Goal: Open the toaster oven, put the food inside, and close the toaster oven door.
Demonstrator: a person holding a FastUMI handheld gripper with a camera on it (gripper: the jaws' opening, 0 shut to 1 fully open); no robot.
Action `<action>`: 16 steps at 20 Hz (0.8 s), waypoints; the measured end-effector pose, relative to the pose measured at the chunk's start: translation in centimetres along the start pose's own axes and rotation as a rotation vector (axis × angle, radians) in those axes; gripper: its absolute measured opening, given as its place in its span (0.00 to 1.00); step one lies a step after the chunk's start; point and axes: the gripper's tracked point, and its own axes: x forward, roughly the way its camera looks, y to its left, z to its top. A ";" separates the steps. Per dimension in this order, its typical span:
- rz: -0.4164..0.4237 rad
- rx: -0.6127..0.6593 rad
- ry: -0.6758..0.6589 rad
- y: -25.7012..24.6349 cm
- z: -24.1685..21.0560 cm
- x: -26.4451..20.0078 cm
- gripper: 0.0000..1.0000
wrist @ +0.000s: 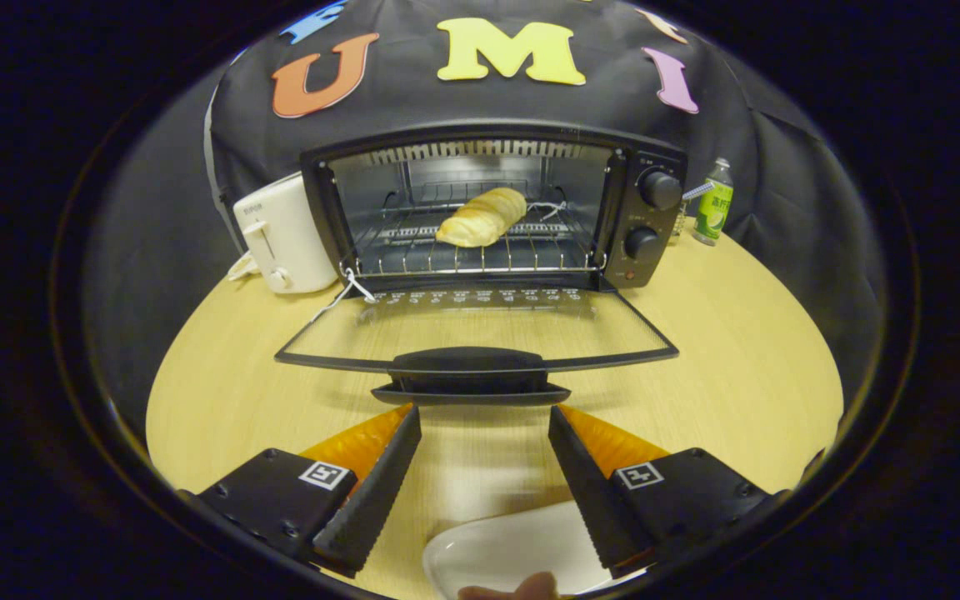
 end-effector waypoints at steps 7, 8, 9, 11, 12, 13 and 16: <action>-0.005 -0.004 -0.143 0.1 5.2 -1.4 1.00; 0.003 0.001 -0.173 0.2 6.2 -1.5 1.00; 0.009 0.002 -0.199 0.2 7.3 -1.5 1.00; -0.002 0.001 -0.223 -0.1 8.8 -1.5 1.00; 0.001 0.015 -0.239 -0.3 9.6 -1.3 1.00; 0.003 0.023 -0.252 -0.2 10.4 -1.4 1.00; 0.008 0.038 -0.312 -0.2 12.3 -3.3 1.00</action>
